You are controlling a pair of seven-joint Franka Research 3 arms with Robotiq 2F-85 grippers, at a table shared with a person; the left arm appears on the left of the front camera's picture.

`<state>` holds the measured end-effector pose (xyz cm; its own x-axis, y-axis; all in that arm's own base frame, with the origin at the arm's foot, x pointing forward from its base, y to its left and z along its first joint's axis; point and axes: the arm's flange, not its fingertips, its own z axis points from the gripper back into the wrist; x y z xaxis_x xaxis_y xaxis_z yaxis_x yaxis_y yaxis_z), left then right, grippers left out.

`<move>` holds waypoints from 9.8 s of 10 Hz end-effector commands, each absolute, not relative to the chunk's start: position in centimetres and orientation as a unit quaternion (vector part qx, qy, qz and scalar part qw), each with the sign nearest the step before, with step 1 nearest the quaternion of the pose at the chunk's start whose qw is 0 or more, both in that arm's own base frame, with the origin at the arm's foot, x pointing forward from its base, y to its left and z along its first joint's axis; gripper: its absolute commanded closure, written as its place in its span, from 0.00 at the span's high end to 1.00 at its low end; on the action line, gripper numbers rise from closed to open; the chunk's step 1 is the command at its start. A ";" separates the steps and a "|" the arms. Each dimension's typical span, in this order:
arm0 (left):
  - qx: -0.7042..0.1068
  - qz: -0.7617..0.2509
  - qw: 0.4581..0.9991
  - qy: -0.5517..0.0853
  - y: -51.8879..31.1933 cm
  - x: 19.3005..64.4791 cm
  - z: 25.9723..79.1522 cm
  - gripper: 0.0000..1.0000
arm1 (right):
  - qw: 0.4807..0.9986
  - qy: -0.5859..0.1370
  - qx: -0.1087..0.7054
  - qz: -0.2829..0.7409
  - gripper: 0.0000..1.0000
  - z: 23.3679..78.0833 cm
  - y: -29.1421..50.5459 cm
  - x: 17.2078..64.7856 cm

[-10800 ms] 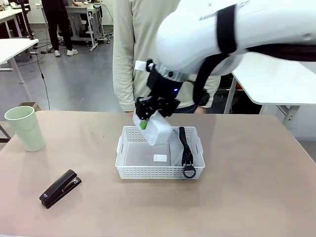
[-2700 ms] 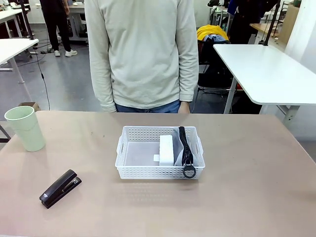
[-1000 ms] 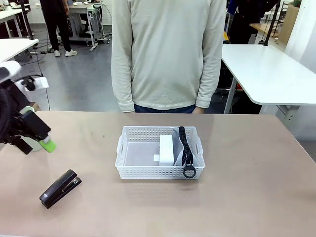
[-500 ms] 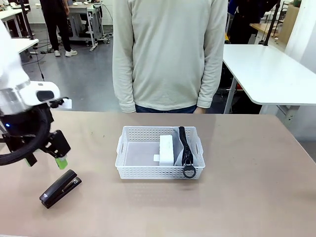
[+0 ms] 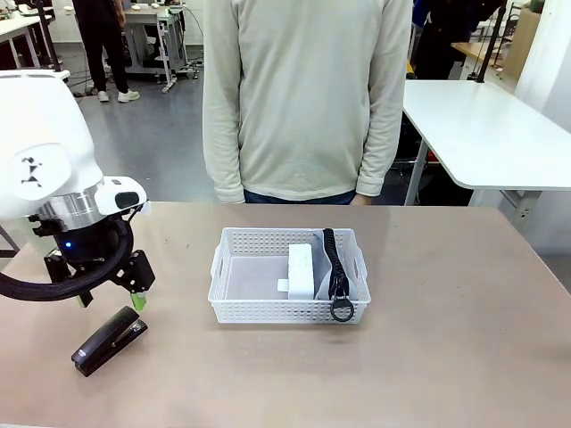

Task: Efficiently arrange items inside the basket to fit them all.
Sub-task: Pick up the Stapler and place it inside the Organizing basket.

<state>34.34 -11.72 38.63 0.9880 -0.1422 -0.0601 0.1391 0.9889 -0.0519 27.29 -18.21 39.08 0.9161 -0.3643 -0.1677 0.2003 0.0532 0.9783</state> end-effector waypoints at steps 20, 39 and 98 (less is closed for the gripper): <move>-0.034 -0.331 0.942 0.033 -8.3 34.5 35.2 1.00 | 0.719 -0.072 0.665 -0.186 1.00 39.3 -18.3 27.2; -0.016 -0.381 0.919 0.096 -9.4 33.5 30.1 0.00 | 0.719 -0.072 0.665 -0.186 1.00 39.3 -18.3 27.2; -0.373 -0.164 0.911 -0.059 -4.6 35.6 55.5 1.00 | 0.719 -0.072 0.665 -0.186 1.00 39.3 -18.3 27.2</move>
<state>35.86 -9.41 56.54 0.8802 -0.4006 0.2544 0.4699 0.6610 -0.5850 27.27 -18.20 39.10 0.9163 -0.3639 -0.1676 0.2001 0.0533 0.9783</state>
